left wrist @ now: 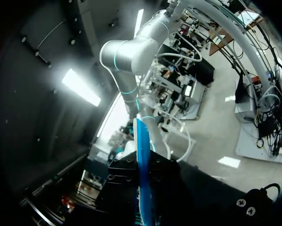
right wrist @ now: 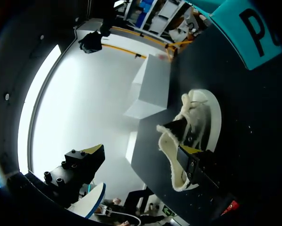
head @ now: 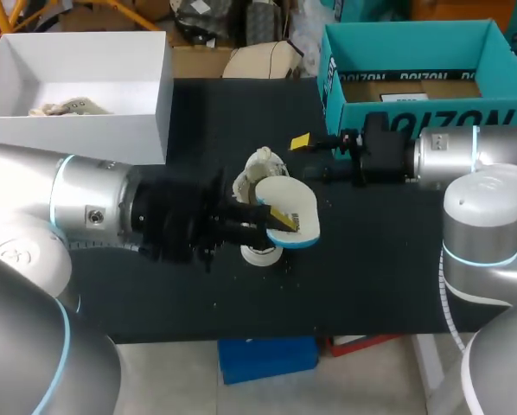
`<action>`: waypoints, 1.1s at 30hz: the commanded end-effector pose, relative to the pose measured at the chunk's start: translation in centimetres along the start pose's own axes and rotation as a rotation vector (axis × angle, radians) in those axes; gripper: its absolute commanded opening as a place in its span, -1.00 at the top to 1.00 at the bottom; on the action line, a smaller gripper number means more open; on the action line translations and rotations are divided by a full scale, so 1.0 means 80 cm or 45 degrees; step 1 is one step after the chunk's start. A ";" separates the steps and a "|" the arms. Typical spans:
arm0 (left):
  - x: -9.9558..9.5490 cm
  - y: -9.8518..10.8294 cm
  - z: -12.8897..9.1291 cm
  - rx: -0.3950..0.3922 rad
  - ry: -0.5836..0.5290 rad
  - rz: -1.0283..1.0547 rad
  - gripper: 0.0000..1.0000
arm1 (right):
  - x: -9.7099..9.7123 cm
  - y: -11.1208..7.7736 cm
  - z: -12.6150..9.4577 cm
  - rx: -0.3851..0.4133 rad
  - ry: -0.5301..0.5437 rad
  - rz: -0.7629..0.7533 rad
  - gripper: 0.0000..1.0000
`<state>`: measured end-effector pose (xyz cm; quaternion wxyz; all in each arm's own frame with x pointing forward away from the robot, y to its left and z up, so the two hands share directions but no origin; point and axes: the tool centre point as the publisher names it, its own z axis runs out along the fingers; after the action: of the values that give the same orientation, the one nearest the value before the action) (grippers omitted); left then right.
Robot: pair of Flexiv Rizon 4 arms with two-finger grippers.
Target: Take the shoe out of the shoebox, open the shoe tongue, remove and reinsert the insole, then place the shoe into the shoebox
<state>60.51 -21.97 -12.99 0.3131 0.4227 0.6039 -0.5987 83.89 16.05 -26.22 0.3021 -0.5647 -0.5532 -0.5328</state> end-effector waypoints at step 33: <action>0.114 0.055 -0.012 -0.113 -0.046 0.654 1.00 | 0.000 -0.001 0.002 -0.004 0.000 0.000 -1.00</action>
<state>60.47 -19.91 -23.01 0.4839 0.5366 0.4955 -0.4821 83.88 16.05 -26.25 0.3020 -0.5643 -0.5531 -0.5334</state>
